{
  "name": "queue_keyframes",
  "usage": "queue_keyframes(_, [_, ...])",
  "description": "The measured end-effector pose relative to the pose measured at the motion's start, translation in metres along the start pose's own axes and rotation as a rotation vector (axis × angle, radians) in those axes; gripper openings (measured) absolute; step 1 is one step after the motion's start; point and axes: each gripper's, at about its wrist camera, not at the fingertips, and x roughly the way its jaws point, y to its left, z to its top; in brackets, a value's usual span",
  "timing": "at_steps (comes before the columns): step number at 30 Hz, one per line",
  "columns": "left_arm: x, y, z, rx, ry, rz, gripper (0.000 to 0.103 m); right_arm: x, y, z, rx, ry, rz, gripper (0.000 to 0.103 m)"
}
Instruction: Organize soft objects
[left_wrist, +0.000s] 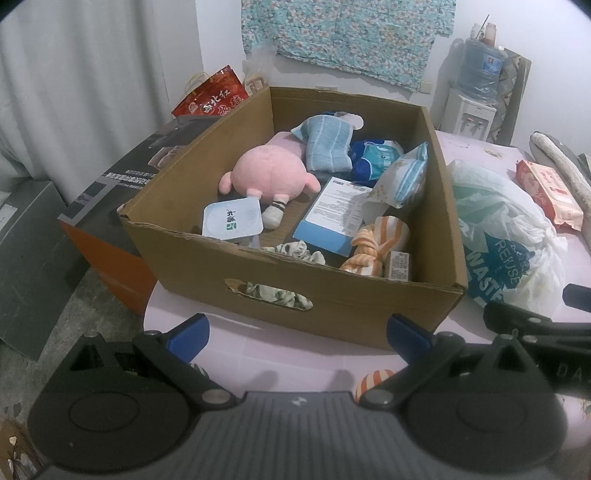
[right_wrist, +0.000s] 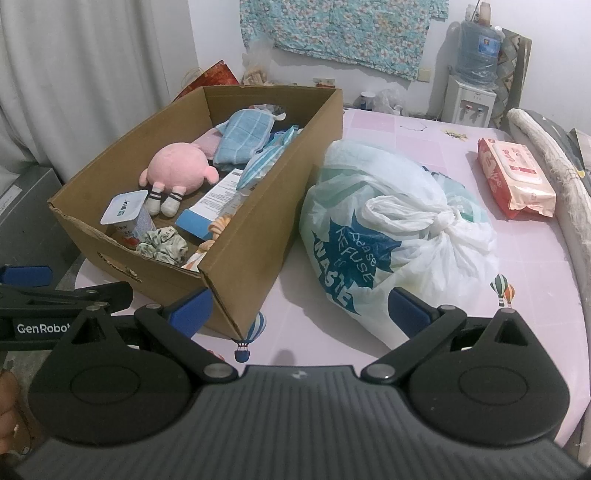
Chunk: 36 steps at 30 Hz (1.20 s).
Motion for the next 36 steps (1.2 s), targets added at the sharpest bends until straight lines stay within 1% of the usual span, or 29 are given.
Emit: queue_keyframes(36, [-0.0006,0.0006,0.0001,-0.003,0.002,0.002,0.103,0.0014,0.0013,0.0018,-0.005,0.003,0.002,0.102])
